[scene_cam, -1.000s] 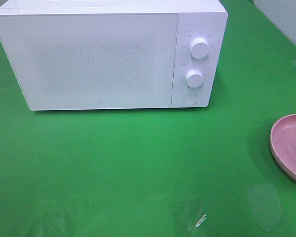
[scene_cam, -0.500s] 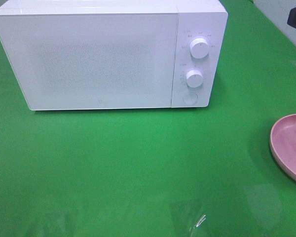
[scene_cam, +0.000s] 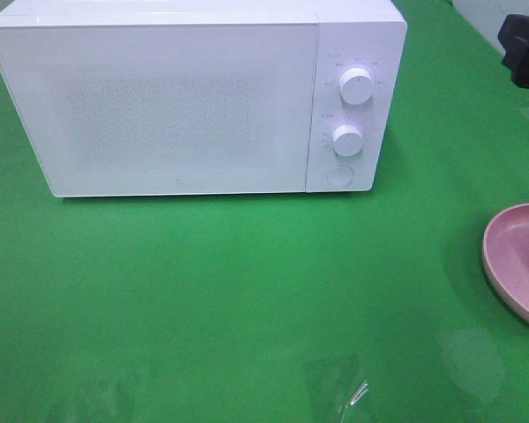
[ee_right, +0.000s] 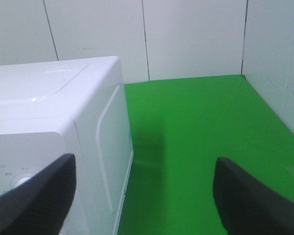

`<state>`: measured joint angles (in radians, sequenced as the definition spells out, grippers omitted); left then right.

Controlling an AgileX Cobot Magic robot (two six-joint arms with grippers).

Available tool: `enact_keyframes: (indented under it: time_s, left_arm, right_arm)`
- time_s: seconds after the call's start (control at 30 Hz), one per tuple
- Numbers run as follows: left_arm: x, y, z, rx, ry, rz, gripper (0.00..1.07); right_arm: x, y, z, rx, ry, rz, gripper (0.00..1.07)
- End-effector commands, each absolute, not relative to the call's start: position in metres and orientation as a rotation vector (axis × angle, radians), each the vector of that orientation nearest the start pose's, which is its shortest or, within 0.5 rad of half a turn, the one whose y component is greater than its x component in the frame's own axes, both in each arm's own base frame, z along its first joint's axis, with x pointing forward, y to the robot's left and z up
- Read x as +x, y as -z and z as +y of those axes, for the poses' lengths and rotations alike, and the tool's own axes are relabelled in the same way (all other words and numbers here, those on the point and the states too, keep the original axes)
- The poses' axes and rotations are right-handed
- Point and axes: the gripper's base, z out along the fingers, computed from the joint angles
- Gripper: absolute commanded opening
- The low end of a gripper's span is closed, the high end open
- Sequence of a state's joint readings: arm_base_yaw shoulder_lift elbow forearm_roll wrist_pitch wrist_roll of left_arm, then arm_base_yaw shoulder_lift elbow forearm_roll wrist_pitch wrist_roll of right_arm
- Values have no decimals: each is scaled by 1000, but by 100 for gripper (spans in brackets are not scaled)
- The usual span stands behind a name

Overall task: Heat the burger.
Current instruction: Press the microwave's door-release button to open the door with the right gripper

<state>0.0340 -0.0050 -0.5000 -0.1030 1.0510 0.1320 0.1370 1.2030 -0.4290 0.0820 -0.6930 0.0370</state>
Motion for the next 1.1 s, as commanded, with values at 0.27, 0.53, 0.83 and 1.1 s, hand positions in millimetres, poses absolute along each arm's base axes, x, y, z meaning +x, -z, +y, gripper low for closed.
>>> enact_keyframes:
  time_s: [0.27, 0.53, 0.83, 1.1]
  left_arm:
    - [-8, -279, -8, 103, 14, 1987, 98]
    - [-8, -279, -8, 103, 14, 1987, 98]
    - [-8, -279, -8, 103, 14, 1987, 98]
    - [-8, -279, -8, 103, 14, 1987, 98]
  right_arm:
    - [233, -238, 56, -120, -32, 1531, 76]
    - [235, -220, 85, -124, -48, 1517, 76]
    - [231, -195, 108, -71, -20, 1530, 76]
    - [224, -175, 121, -22, 34, 1570, 76]
